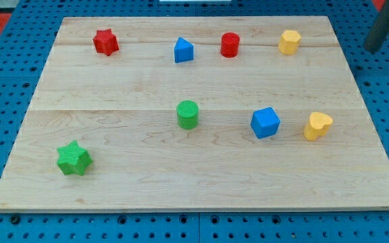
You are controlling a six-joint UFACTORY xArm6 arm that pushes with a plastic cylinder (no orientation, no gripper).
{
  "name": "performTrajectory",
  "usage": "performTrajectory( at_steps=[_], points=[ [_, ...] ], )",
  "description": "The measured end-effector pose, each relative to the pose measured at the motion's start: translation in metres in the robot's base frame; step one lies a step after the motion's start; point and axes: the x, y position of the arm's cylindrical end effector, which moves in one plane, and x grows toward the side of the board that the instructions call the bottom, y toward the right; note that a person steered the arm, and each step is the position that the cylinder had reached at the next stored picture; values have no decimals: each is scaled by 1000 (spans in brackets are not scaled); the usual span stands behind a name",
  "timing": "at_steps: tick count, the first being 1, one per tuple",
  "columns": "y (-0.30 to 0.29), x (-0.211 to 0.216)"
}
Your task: Slightly touch the top of the yellow hexagon
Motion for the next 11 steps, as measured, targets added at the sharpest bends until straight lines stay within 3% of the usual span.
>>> performTrajectory(
  at_steps=[1,5,7,9,11],
  points=[
    [-48,22],
    [-30,29],
    [4,-15],
    [-90,-51],
    [-133,-83]
  ],
)
